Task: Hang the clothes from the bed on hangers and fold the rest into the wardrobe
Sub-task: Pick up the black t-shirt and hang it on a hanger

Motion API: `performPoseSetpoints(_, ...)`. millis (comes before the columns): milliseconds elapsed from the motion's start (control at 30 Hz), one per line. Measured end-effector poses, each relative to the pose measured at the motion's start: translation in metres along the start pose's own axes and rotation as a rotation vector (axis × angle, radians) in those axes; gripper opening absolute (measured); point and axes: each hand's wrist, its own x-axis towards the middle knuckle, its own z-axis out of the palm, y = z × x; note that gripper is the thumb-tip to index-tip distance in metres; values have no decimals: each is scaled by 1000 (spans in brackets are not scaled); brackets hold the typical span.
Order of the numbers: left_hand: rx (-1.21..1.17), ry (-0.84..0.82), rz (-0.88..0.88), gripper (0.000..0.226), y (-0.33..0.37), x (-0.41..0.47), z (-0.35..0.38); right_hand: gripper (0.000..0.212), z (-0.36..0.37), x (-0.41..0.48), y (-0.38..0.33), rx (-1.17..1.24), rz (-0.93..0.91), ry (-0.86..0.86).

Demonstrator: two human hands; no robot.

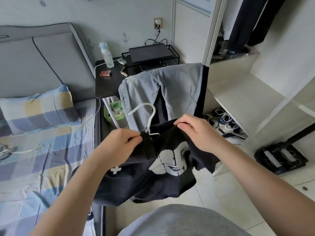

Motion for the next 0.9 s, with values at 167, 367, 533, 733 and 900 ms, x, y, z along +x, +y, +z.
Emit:
performPoseSetpoints(167, -28, 41, 151, 23, 15, 13, 17, 22, 15, 3, -48, 121, -81, -105)
performPoseSetpoints(367, -78, 96, 192, 22, -12, 17, 4, 18, -3, 7, -35, 228, -14, -46)
performPoseSetpoints(533, -229, 226, 114, 50, -41, 18, -2, 22, -28, 6, -17, 202, 59, -45)
performPoseSetpoints(733, -258, 312, 35, 39, -50, 28, 13, 26, -26, 7, -22, 124, 69, -115)
performPoseSetpoints(900, -256, 240, 54, 30, -49, 30, 15, 22, -25, 8, -26, 123, 67, -111)
